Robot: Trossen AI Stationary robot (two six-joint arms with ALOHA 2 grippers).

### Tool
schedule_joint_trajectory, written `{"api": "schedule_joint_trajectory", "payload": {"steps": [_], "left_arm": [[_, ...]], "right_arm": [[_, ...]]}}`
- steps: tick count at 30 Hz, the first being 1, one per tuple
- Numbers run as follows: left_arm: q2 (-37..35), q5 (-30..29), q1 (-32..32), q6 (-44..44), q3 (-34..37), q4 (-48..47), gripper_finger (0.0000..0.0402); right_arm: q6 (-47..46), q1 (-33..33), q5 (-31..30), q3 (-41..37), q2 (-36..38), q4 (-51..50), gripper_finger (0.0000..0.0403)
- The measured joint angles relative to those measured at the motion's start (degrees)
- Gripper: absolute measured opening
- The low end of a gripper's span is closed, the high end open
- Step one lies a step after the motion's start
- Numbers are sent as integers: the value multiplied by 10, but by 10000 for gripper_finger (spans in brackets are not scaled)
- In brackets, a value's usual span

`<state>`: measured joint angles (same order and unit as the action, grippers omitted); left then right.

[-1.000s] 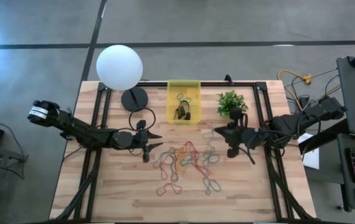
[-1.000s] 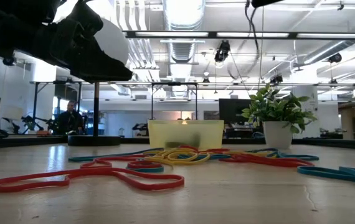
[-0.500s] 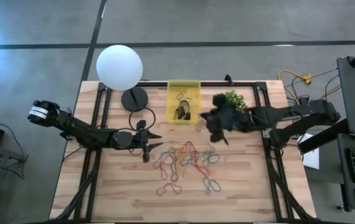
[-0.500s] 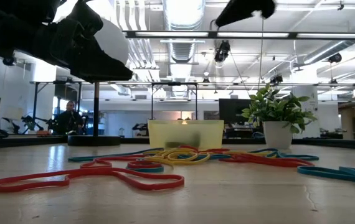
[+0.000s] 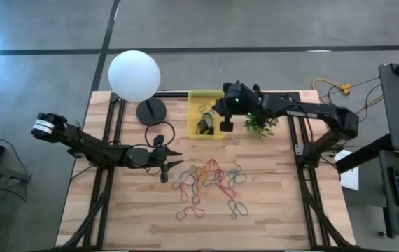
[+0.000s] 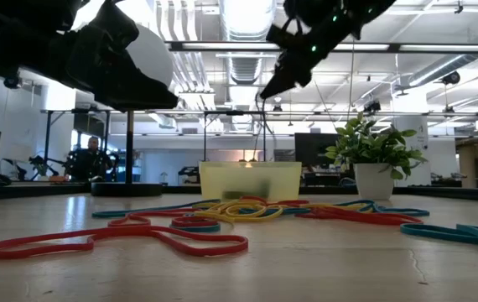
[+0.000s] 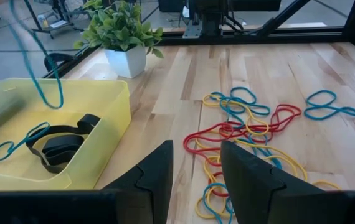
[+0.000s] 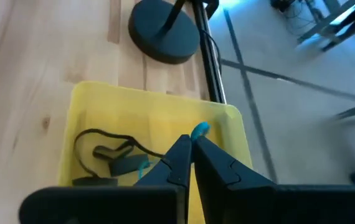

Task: Pick and place rubber bands into bin
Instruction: Put the blue rubber band into the yellow bin

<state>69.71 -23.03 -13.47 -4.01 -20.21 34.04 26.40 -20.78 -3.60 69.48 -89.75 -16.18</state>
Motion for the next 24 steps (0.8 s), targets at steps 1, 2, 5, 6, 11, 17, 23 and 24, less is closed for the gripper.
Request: {"api": "schedule_joint_trajectory", "payload": {"steps": [1, 2, 5, 6, 11, 17, 23, 24], "left_arm": [[0, 0, 0, 0, 0, 0, 118], [0, 0, 0, 0, 1, 0, 118], [0, 0, 0, 0, 1, 0, 118], [0, 0, 0, 0, 2, 0, 118], [0, 0, 0, 0, 2, 0, 118], [0, 4, 0, -3, 4, -2, 118], [0, 89, -2, -22, -2, -56, 118], [0, 89, -2, -29, -6, -68, 118]], "right_arm": [[-10, -9, 11, 0, -10, 6, 8], [-23, -17, 26, 2, -21, 9, 8], [-38, -38, 96, 10, -47, 2, 10], [-39, -43, 119, 14, -55, -5, 14], [-52, -52, 148, 29, -82, -35, 60], [-54, -52, 156, 35, -80, -50, 143], [-51, -43, 320, 26, -57, -127, 183], [-52, -38, 335, 22, -53, -136, 184]]}}
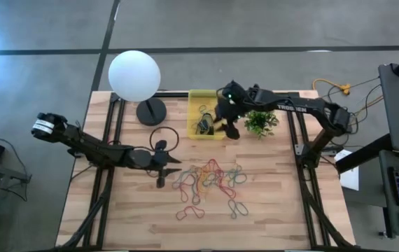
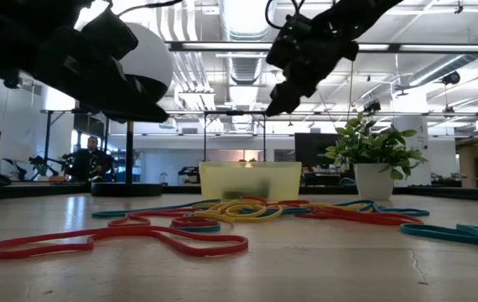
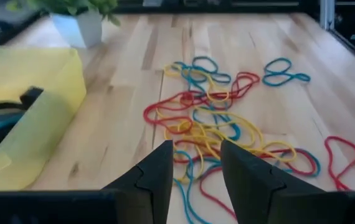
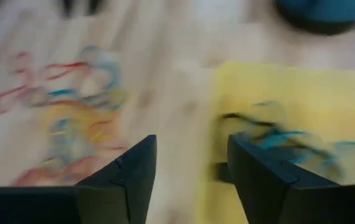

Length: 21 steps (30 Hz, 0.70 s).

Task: Pick and place rubber bands into bin
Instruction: Put the blue rubber band into the yellow bin

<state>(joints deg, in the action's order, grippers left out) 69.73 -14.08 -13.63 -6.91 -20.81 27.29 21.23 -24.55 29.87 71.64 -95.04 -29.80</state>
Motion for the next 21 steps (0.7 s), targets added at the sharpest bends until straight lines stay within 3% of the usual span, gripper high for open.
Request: {"api": "schedule_joint_trajectory", "payload": {"steps": [8, 21], "left_arm": [[20, 3, 1, -4, -40, -73, 118], [229, 5, 24, -19, -252, -319, 118]], "right_arm": [[2, 68, 6, -68, 32, -26, 173], [-79, 154, -3, -240, 131, 117, 160]]}}
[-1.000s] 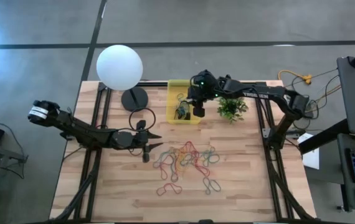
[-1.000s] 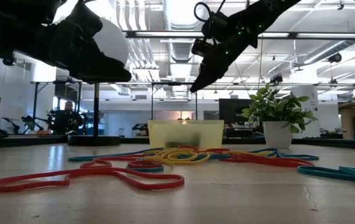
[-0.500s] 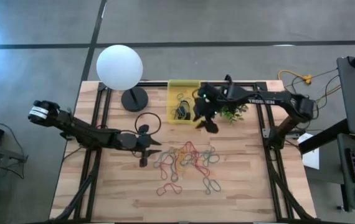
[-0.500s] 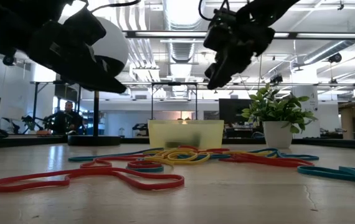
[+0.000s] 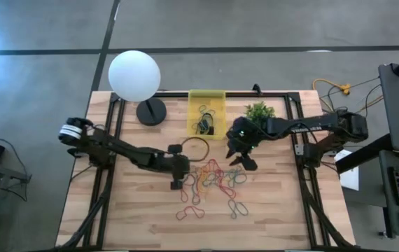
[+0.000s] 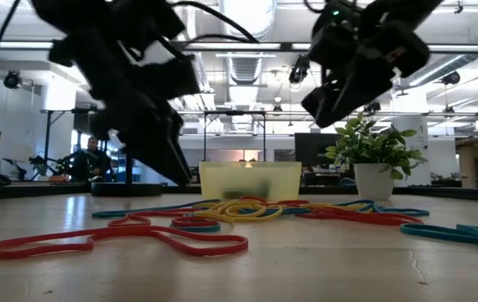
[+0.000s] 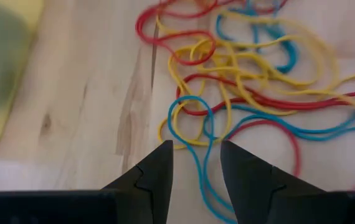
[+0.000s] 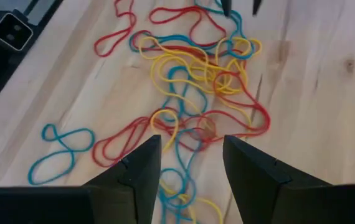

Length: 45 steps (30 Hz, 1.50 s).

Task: Pick and place rubber bands into bin
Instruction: Put the blue rubber band into the yellow bin

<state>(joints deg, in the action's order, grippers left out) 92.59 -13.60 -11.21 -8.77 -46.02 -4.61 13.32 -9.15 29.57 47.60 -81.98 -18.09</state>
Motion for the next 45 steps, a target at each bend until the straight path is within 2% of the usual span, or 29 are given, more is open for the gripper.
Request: {"api": "schedule_joint_trajectory", "payload": {"steps": [7, 11, 16, 24, 36, 45], "left_arm": [[55, 2, 14, -27, -70, -97, 118], [65, 21, 22, -31, -85, -109, 118], [75, 44, 27, -31, -98, -109, 118], [91, 69, 29, -65, -97, -119, 118], [92, 73, 38, -92, -98, -132, 113], [92, 85, 48, -103, -92, -148, 45]], "right_arm": [[-38, 29, -60, -94, 102, 70, 159], [-58, 43, -87, -145, 166, 102, 160], [-81, 49, -93, -207, 240, 132, 157], [-107, 53, -120, -281, 329, 151, 152], [-123, 53, -133, -337, 375, 190, 152], [-123, 53, -133, -332, 374, 192, 143]]}}
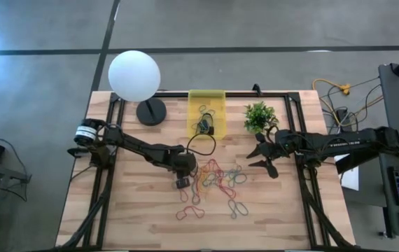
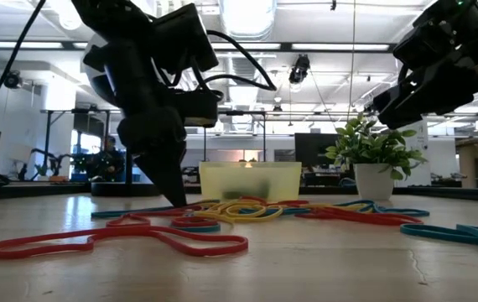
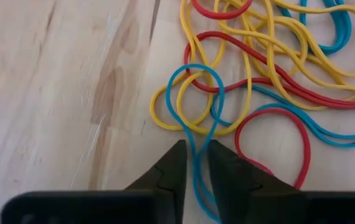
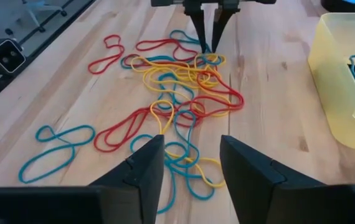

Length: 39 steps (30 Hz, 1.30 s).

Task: Pick and place rubber bands into bin
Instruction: Put the blue rubber band into the yellow bin

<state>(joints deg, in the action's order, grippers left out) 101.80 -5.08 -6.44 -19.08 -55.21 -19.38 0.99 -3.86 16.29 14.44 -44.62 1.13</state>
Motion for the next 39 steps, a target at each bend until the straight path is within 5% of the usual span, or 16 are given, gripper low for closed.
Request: {"api": "schedule_joint_trajectory", "payload": {"steps": [5, 23, 32, 39], "left_arm": [[0, -7, 0, 14, 1, -2, 6], [-63, -114, 0, 63, -4, -1, 0], [-103, -221, 14, 166, -6, 107, 0], [-117, -244, 64, 281, -6, 249, 0]], "right_arm": [[0, 0, 0, 0, -1, 12, 137], [0, 0, 0, 0, 0, 14, 127], [0, 0, 0, 0, 0, 14, 125], [0, 0, 0, 0, 0, 14, 124]]}}
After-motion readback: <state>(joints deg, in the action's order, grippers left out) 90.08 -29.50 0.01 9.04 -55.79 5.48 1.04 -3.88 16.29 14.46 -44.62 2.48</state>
